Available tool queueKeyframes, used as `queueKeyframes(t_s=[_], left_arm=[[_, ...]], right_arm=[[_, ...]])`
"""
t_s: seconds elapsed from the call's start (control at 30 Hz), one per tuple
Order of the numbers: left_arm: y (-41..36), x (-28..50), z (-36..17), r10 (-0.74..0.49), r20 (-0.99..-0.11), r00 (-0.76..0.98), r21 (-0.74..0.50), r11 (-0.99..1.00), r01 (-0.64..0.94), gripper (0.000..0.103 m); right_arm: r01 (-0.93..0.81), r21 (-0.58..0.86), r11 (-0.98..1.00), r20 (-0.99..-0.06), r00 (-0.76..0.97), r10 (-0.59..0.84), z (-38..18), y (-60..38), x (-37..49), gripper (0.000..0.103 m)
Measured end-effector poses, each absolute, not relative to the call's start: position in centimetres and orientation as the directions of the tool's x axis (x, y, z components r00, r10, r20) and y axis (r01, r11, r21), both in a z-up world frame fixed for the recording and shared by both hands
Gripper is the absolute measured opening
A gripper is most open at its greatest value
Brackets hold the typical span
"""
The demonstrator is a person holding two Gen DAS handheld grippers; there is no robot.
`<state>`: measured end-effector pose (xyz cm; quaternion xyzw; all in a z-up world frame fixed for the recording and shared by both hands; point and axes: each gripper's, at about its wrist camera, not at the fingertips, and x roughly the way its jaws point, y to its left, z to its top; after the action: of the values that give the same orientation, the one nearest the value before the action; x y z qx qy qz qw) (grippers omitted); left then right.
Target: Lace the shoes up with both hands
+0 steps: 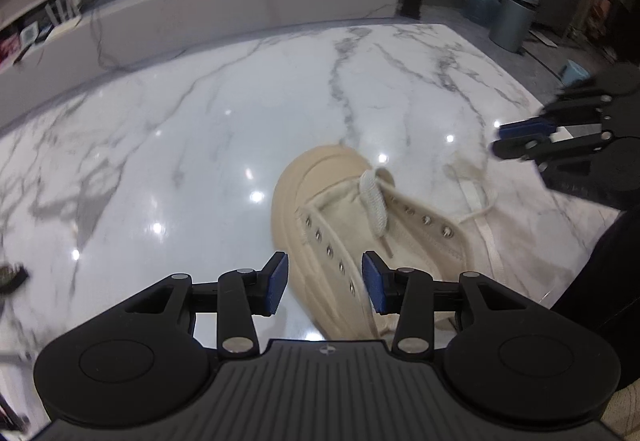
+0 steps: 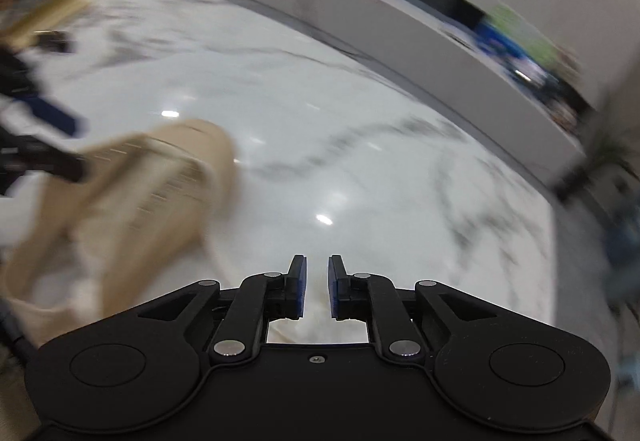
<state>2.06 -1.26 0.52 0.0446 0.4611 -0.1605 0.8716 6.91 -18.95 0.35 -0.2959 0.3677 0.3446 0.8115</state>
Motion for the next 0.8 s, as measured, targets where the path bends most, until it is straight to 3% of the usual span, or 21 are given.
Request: queueKeyframes(t_s=[0.17,0.3,0.47,0.63,0.77,0.8], left_arm=[[-1.9,3.1,1.0,-0.306,-0.811,0.499,-0.072,0.899,0.433,0.040],[-2.3,3.9,1.2,-0.357,-0.806,0.472,-0.072,0.851,0.521,0.040],[-3.0,4.7,0.6,-0.345,-0.837,0.425,0.001,0.776,0.631,0.045],[-3.1,5.4,0.2,-0.371,-0.847,0.381,-0.015,0.733,0.680,0.045],[-3.3,5.8,-0.1,-0.371,-0.854,0.364,-0.013,0.716,0.698,0.045],[-3.3,5.8,-0.2,-0.367,-0.857,0.363,-0.010,0.715,0.699,0.045]], right_arm=[[-0.846,-0.201,0.493,-0.810,0.427,0.402,0.2,-18.7,7.4,0.011],[-0.884,-0.184,0.430,-0.819,0.380,0.431,0.0,-18.5,7.9,0.028],[-0.909,-0.168,0.382,-0.834,0.337,0.436,-0.4,-18.0,9.0,0.028],[-0.931,-0.151,0.333,-0.849,0.295,0.438,-0.9,-17.5,10.0,0.027],[-0.946,-0.137,0.293,-0.860,0.260,0.438,-1.3,-17.2,10.8,0.022],[-0.950,-0.133,0.283,-0.863,0.251,0.438,-1.4,-17.1,11.0,0.013]])
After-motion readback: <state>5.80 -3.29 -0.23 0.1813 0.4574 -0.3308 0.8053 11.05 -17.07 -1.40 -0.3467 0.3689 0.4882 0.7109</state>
